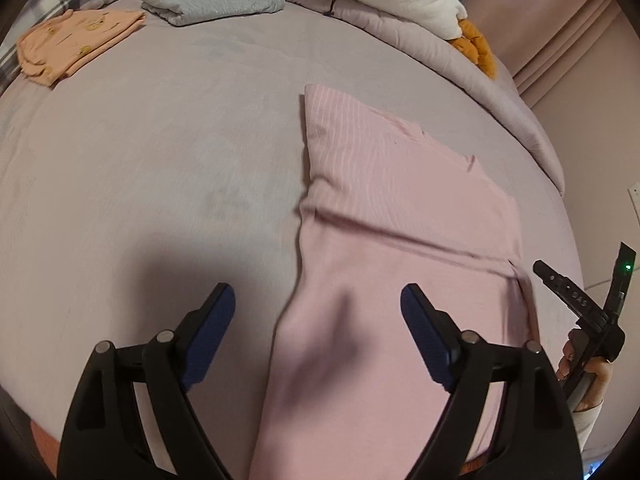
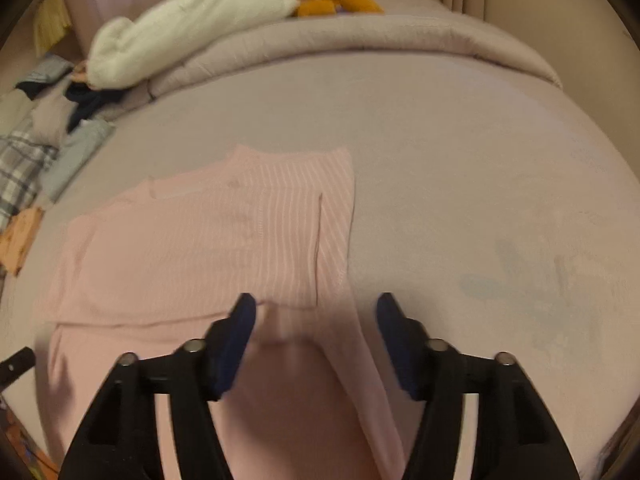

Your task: Fold small clothes

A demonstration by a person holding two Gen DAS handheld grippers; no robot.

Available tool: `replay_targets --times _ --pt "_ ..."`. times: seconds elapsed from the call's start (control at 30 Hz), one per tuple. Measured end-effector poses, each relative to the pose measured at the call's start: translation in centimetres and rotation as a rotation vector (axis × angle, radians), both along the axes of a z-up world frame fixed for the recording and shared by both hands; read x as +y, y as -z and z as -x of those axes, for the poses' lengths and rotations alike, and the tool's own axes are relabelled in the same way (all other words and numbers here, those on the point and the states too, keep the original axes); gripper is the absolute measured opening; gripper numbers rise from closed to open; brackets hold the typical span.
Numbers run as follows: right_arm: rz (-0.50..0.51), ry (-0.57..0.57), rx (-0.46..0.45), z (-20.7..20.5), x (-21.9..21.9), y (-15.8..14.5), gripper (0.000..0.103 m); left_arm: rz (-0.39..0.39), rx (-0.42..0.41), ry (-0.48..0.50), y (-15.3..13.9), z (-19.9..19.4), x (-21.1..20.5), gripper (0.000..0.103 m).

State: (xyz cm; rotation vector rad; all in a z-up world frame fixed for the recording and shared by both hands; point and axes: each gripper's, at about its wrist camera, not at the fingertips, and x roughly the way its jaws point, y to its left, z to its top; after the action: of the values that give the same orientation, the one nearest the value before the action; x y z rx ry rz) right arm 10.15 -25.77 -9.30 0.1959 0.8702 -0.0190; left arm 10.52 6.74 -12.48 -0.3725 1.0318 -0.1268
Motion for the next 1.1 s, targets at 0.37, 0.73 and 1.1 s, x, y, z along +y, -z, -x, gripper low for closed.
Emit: replay_targets --times 0.37,0.73,1.1 --pt "-0.075 -0.008 0.035 8.4 -1.4 1.1 0.066 -0.006 0.059 0.036 2.4 4.6 -0.4 0.086" --pt "-0.108 0.047 0.158 12.0 -2.5 5.4 0.066 0.117 0.109 0.046 4.1 6.8 -0.1 0.081" --pt "-0.131 0.01 0.124 11.5 -0.8 5.6 0.009 0.054 0.096 0.117 3.9 7.6 -2.7 0.006"
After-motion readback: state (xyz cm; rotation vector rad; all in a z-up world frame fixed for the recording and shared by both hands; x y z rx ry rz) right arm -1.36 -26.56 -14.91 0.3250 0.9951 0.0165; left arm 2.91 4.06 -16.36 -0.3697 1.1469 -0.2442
